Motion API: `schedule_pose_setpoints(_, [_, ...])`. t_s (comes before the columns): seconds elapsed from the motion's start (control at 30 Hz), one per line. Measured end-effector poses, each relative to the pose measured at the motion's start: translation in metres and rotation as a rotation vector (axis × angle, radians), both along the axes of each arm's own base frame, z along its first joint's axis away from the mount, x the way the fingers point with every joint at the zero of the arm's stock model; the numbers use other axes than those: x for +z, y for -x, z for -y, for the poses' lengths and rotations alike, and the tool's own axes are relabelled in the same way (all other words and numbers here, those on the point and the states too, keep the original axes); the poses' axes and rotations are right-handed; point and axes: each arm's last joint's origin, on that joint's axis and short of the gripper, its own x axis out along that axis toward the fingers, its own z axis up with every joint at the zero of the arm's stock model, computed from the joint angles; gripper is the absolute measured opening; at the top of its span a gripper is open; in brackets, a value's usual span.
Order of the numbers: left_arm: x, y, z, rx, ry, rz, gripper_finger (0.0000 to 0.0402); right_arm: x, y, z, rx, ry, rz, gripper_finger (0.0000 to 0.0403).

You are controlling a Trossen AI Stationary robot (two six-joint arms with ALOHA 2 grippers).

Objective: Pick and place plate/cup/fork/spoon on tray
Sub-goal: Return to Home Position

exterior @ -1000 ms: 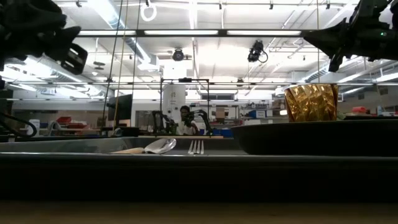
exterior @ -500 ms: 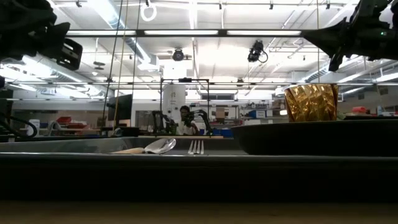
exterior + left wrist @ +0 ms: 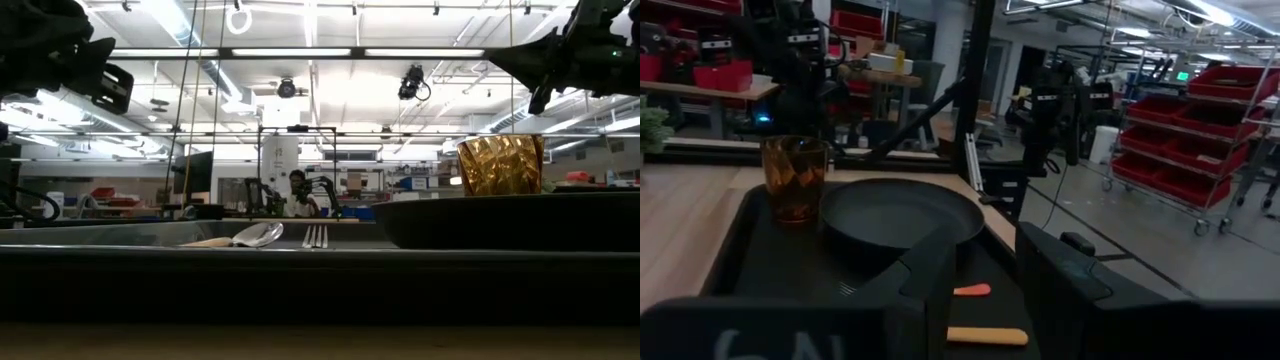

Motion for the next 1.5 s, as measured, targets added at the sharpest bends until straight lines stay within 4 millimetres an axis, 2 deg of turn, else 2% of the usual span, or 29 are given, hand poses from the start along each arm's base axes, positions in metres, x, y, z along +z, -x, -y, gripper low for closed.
schedule_pose_setpoints(0.5, [0.0088, 0.0002, -0.0033, 0.043, 0.011, 0.100, 0.0117, 0.0000, 0.0000, 0.0000, 0.000, 0.000, 0.000, 0.0018])
schedule_pose_setpoints(1.5, [0.0093, 0.0004, -0.0008, 0.020, 0.013, 0.103, 0.0117, 0.0005, 0.0002, 0.0000, -0.001, 0.001, 0.006, 0.0018])
